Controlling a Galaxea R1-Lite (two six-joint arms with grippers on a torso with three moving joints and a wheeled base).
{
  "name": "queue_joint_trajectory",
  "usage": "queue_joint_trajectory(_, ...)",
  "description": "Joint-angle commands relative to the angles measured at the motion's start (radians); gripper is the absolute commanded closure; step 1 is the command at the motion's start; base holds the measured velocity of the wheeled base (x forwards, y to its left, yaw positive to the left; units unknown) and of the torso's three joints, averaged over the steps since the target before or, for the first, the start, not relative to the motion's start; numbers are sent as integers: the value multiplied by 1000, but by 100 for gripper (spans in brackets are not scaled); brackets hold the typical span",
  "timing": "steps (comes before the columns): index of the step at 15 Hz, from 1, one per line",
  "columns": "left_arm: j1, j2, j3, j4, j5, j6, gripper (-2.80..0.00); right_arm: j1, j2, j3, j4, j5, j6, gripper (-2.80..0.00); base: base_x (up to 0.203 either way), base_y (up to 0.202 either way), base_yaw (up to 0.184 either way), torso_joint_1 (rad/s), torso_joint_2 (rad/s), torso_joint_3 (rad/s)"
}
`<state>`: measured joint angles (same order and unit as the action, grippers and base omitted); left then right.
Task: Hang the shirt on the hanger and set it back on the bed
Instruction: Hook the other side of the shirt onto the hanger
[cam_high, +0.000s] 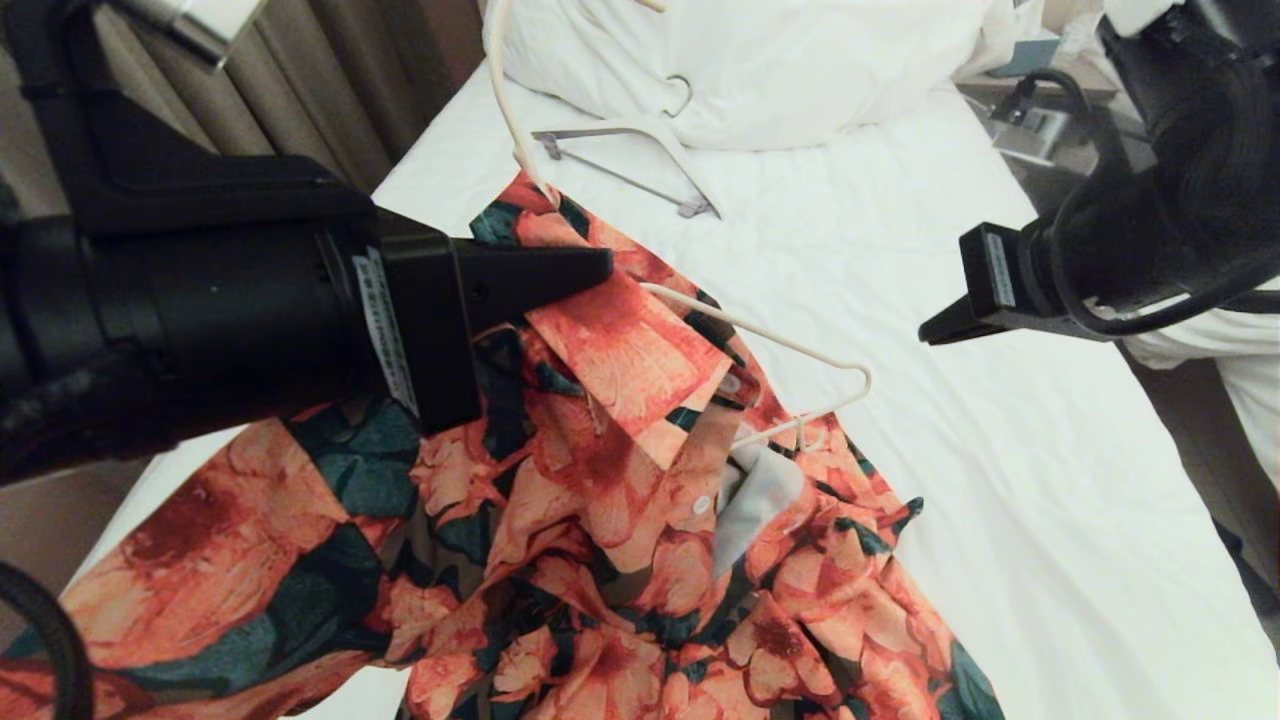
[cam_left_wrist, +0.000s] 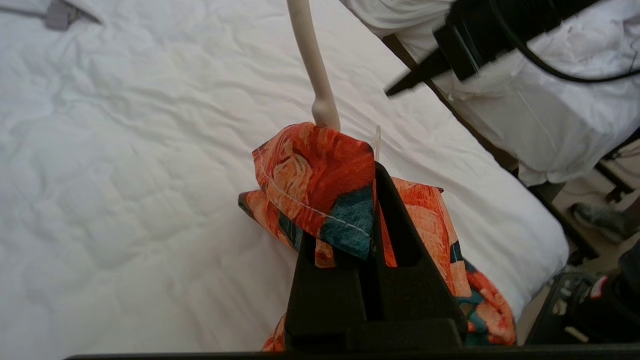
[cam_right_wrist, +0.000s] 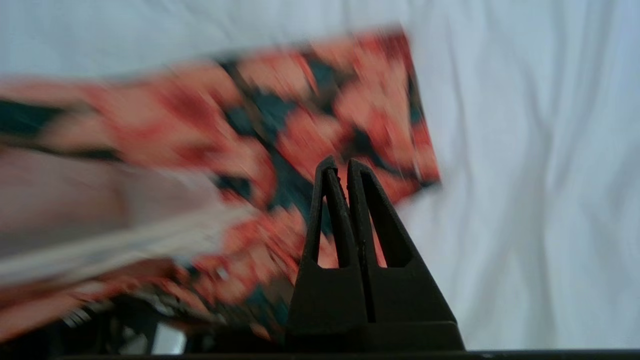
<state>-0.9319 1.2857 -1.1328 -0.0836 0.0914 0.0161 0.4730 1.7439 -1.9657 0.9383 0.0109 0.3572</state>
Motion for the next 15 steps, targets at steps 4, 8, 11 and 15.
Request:
queue_joint_trajectory(4, 1, -7, 0, -1, 16, -44, 0, 7, 3, 2, 188, -20, -61, 0, 0, 0, 0, 0, 0, 0)
queue_joint_trajectory(8, 2, -19, -4, -1, 52, -80, 0, 12, -11, 144, 91, 51, -95, 0, 0, 0, 0, 0, 0, 0)
queue_joint_trajectory(11, 2, -7, -9, -2, 54, -84, 0, 36, -67, 304, -67, 119, -166, -280, 0, 0, 0, 0, 0, 0)
queue_joint_trajectory(15, 11, -3, -9, -2, 53, -84, 0, 42, -118, 598, -458, 261, -250, -280, 0, 0, 0, 0, 0, 0)
